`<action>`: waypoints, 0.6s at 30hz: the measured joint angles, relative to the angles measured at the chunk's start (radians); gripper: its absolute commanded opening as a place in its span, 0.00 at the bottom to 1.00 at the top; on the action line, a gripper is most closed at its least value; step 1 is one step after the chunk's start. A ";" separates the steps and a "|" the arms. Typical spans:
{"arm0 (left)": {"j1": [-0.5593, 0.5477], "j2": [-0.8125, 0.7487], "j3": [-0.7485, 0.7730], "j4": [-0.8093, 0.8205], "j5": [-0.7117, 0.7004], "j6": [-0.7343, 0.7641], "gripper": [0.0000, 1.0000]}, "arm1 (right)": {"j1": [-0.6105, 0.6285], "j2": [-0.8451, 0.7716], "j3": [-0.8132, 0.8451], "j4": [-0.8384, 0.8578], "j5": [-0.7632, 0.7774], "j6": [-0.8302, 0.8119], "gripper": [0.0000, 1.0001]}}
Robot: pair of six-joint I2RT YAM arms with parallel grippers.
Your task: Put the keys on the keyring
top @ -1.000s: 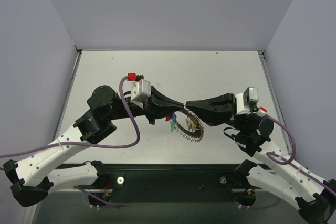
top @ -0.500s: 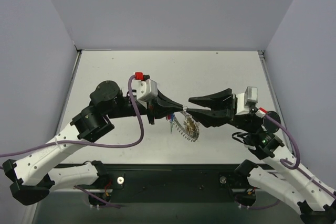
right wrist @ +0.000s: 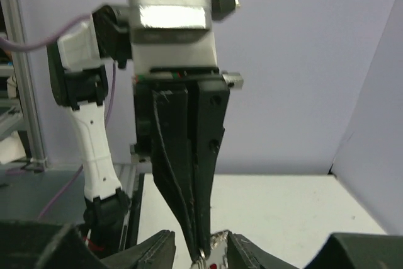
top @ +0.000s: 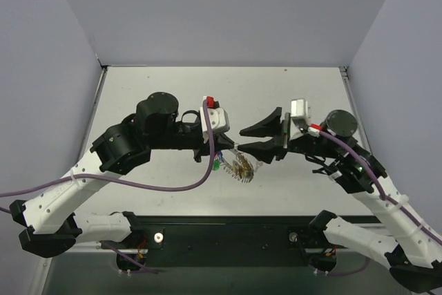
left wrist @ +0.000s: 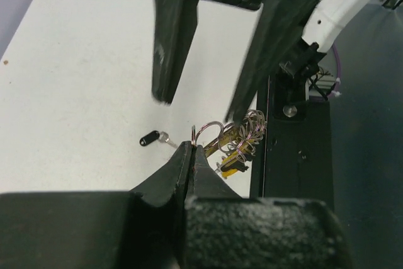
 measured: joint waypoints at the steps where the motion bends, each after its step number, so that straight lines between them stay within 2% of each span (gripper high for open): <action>1: -0.002 0.005 0.009 -0.024 -0.001 0.010 0.00 | 0.000 0.021 0.012 -0.033 -0.009 -0.016 0.34; 8: -0.009 0.014 0.037 -0.121 -0.011 0.048 0.00 | 0.000 0.120 0.045 -0.188 -0.043 -0.080 0.27; 9: -0.011 0.014 0.038 -0.123 -0.011 0.050 0.00 | 0.000 0.119 0.047 -0.200 -0.044 -0.087 0.17; 11: -0.013 0.014 0.039 -0.123 -0.011 0.054 0.00 | 0.000 0.118 0.055 -0.219 -0.052 -0.098 0.08; 18: -0.013 0.014 0.040 -0.123 0.001 0.056 0.00 | 0.001 0.119 0.057 -0.233 -0.102 -0.111 0.07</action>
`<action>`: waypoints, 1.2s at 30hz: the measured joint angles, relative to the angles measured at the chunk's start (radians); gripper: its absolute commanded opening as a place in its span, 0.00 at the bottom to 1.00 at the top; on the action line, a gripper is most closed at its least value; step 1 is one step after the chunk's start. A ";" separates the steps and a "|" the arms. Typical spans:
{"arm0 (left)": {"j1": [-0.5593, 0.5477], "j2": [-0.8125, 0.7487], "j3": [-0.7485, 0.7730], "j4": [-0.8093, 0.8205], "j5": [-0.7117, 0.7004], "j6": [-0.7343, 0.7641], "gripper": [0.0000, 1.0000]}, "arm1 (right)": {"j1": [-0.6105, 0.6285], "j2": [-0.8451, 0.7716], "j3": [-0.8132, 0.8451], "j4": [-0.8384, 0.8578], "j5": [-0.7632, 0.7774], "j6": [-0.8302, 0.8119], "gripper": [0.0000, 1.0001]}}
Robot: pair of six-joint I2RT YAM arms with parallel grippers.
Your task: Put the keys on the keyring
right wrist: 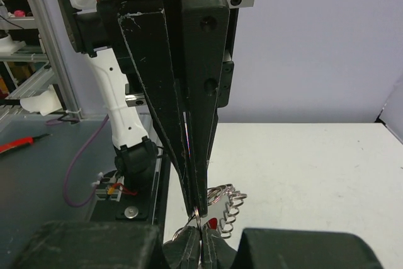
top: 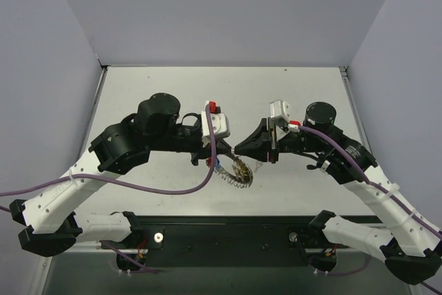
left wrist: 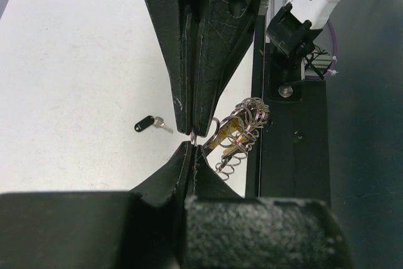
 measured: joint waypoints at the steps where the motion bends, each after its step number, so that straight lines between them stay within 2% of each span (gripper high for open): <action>1: 0.000 0.000 0.000 0.000 0.003 0.000 0.00 | 0.000 0.000 0.000 0.000 -0.006 0.000 0.07; 4: -0.001 0.000 0.000 0.000 0.011 0.000 0.00 | 0.000 0.000 0.000 0.001 -0.016 0.004 0.07; 6: -0.002 0.000 0.000 0.000 0.013 0.000 0.00 | -0.001 0.000 0.000 0.002 -0.020 0.010 0.00; 12: -0.003 0.000 0.003 -0.009 0.013 -0.002 0.01 | -0.001 -0.001 -0.019 0.040 -0.024 0.050 0.00; 13: -0.003 0.000 0.003 -0.013 0.010 -0.005 0.18 | -0.001 -0.002 -0.027 0.054 -0.024 0.063 0.00; 16: -0.004 -0.001 0.002 -0.019 -0.001 -0.014 0.49 | -0.002 -0.025 -0.098 0.159 -0.005 0.115 0.00; 17: -0.008 -0.001 -0.003 -0.002 -0.002 -0.020 0.68 | 0.000 -0.037 -0.129 0.201 0.006 0.137 0.00; 18: -0.012 -0.002 -0.009 0.024 -0.003 -0.027 0.70 | 0.000 -0.051 -0.162 0.241 0.024 0.155 0.00; 26: 0.011 -0.099 -0.111 0.203 -0.019 -0.095 0.72 | 0.000 -0.182 -0.357 0.518 0.149 0.290 0.00; 32: 0.099 -0.179 -0.191 0.354 0.019 -0.169 0.65 | 0.000 -0.238 -0.460 0.765 0.243 0.402 0.00; 36: 0.112 -0.180 -0.205 0.423 0.054 -0.200 0.61 | 0.000 -0.242 -0.497 0.874 0.293 0.465 0.00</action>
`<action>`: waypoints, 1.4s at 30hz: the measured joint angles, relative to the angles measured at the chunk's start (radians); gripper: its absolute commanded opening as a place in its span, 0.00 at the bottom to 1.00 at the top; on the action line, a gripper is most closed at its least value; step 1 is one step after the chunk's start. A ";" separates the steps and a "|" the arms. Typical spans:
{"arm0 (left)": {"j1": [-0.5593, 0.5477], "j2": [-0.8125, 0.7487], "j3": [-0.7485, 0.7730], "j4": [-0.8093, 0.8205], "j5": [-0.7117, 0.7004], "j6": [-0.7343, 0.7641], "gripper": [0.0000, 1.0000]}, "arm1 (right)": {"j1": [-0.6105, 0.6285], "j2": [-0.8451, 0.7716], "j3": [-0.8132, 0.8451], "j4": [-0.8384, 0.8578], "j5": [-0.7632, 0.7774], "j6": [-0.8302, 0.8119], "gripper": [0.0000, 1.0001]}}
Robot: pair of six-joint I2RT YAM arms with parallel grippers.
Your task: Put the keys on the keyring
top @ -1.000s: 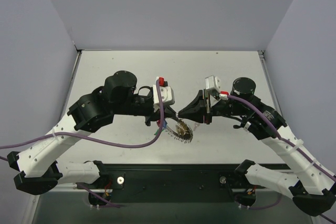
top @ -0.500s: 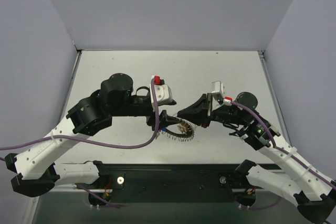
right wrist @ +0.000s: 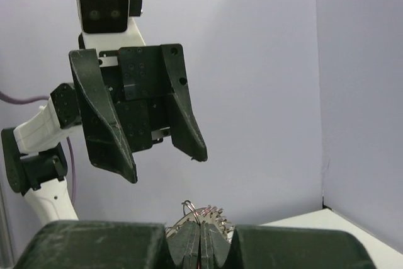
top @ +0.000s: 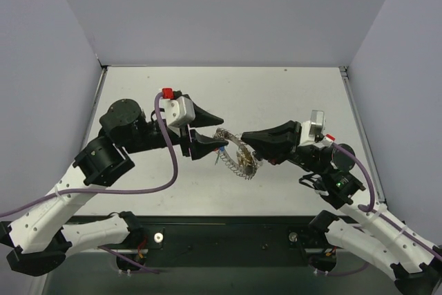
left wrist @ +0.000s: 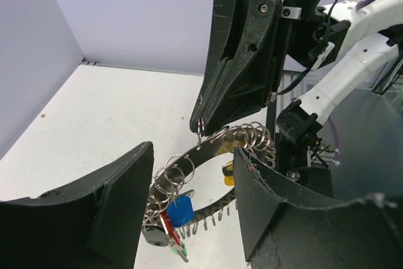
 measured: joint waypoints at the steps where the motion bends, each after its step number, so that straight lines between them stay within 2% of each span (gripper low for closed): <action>1: 0.000 0.005 0.000 0.014 0.011 -0.007 0.59 | 0.000 0.000 -0.008 0.027 0.010 0.017 0.00; 5: 0.000 0.032 0.000 0.058 0.044 -0.035 0.46 | 0.000 0.000 -0.026 0.094 0.033 0.058 0.00; 21: 0.000 0.098 0.000 0.116 0.108 -0.066 0.41 | 0.000 0.007 -0.033 0.174 0.039 0.106 0.00; 24: 0.000 0.108 0.000 0.124 0.115 -0.073 0.33 | 0.000 0.007 -0.033 0.175 0.034 0.106 0.00; 29: 0.000 0.114 0.000 0.129 0.141 -0.076 0.00 | -0.002 0.009 -0.033 0.175 0.031 0.105 0.00; 38: 0.000 0.113 0.000 0.147 0.163 -0.076 0.00 | -0.002 0.009 -0.033 0.189 0.028 0.106 0.00; 39: 0.000 0.112 0.000 0.147 0.163 -0.076 0.00 | -0.002 0.009 -0.033 0.189 0.029 0.106 0.02; 40: 0.000 0.111 0.000 0.146 0.160 -0.076 0.00 | -0.002 0.009 -0.033 0.188 0.030 0.105 0.12; 42: 0.000 0.110 0.000 0.143 0.148 -0.072 0.00 | -0.001 0.005 -0.033 0.175 0.043 0.098 0.21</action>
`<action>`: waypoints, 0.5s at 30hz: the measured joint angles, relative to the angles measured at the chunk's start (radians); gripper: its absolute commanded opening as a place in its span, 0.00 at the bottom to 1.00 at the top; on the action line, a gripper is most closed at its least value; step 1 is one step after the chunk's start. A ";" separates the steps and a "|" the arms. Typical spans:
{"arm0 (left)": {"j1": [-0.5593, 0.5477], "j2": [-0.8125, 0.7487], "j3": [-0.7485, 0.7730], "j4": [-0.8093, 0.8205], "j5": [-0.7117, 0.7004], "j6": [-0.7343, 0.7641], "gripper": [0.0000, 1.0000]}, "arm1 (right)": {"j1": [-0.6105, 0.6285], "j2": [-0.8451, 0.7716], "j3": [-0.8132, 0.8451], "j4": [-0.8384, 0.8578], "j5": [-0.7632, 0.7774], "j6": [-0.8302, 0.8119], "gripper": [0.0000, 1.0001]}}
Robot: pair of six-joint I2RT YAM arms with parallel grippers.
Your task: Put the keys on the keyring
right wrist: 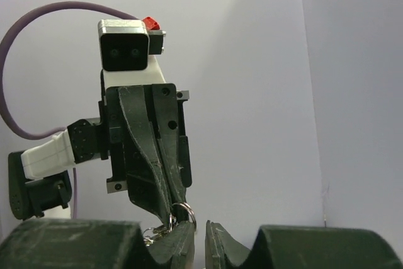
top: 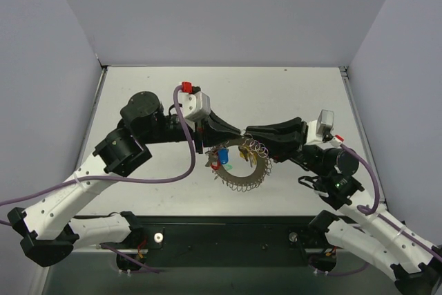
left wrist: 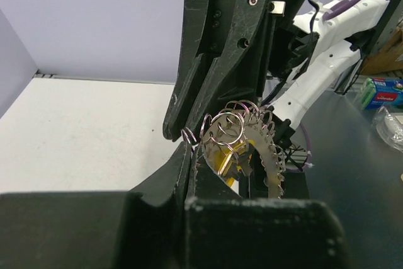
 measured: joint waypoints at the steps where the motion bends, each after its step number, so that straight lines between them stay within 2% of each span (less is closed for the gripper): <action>1: 0.000 0.000 0.000 -0.007 -0.004 0.001 0.00 | 0.000 -0.006 0.000 -0.017 0.017 -0.010 0.31; 3: -0.001 -0.003 0.000 -0.029 -0.023 0.009 0.00 | 0.000 -0.022 0.000 -0.066 0.055 -0.028 0.39; 4: 0.000 -0.006 0.000 -0.050 -0.036 0.020 0.00 | 0.000 -0.036 0.000 -0.106 0.089 -0.053 0.49; 6: -0.001 -0.014 -0.005 -0.076 -0.058 0.035 0.00 | -0.001 -0.061 -0.002 -0.180 0.152 -0.087 0.59; 9: 0.000 -0.040 -0.037 -0.122 -0.107 0.071 0.00 | -0.001 -0.090 -0.006 -0.322 0.258 -0.134 0.63; 10: 0.000 -0.048 -0.050 -0.139 -0.127 0.082 0.00 | 0.000 -0.098 -0.006 -0.373 0.297 -0.142 0.71; 11: 0.000 -0.055 -0.062 -0.159 -0.149 0.094 0.00 | 0.000 -0.100 -0.005 -0.433 0.342 -0.153 0.73; 12: 0.000 -0.060 -0.072 -0.174 -0.163 0.102 0.00 | 0.000 -0.095 -0.005 -0.473 0.369 -0.156 0.80; 15: 0.001 -0.085 -0.127 -0.208 -0.222 0.130 0.00 | 0.000 -0.027 -0.005 -0.614 0.484 -0.151 0.80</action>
